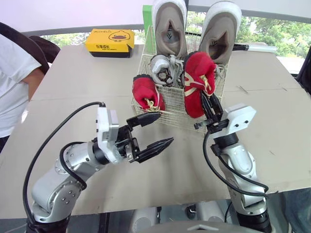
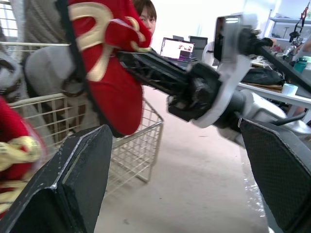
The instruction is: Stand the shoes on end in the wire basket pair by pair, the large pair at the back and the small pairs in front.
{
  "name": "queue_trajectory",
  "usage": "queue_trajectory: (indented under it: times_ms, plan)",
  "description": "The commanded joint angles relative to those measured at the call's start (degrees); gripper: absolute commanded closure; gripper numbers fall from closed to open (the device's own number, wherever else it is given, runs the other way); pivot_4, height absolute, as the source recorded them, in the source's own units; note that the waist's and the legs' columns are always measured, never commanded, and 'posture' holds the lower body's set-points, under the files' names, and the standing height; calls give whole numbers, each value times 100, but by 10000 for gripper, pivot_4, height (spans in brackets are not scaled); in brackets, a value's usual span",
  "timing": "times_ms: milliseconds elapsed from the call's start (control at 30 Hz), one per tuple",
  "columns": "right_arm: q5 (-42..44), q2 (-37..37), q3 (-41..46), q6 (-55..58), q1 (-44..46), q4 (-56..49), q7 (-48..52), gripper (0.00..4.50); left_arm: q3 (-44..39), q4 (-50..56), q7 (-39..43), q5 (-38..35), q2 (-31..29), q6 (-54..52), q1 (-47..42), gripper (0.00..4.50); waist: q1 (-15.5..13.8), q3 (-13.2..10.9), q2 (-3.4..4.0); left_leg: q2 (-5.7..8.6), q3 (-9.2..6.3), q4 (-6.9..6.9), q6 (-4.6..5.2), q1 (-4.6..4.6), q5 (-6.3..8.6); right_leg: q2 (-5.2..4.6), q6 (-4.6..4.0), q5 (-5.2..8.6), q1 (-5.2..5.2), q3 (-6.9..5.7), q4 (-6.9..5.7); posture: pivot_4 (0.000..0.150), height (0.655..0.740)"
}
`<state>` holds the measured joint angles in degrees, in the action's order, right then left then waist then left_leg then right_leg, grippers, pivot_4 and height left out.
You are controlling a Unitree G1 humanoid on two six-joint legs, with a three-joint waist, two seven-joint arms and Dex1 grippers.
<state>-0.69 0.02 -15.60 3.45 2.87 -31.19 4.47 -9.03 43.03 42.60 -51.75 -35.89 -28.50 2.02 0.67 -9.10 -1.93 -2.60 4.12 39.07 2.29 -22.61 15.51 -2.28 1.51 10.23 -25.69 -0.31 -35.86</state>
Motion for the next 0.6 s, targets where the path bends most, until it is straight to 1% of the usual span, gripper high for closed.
queue_trajectory:
  times_ms: [33, 233, 433, 600]
  plan:
    - [-135, 112, -49, 74, -4, 230, -137, 44700, -106, 420, -153, -207, -99, -42, 91, 0, 8, 0, 0, 0, 0, 0, 0, 0, 0, -1, 0, 0, 0, 0, 0, 1500, 7400]
    - [-216, 388, -356, -279, 85, 802, -147, 44700, -219, 739, -349, -409, -253, -100, 357, 0, 27, -3, 4, -2, 0, -1, -4, 0, 3, -1, 0, 0, -2, -1, 0, 1500, 7400]
    - [-183, 422, -412, -868, 80, 1323, -176, 44700, -309, 1024, -692, -601, -403, -171, 530, 0, 29, -3, 6, -2, 0, -1, -21, 1, 12, -2, 0, 0, -2, -1, 0, 1500, 7400]
    - [196, 346, -383, -875, -207, 1080, -17, 44700, -697, 1100, -1060, -967, -636, -297, 750, 0, 29, -7, 12, -4, 0, -1, -23, 2, 14, -3, 0, 0, -2, -1, 0, 1500, 7400]
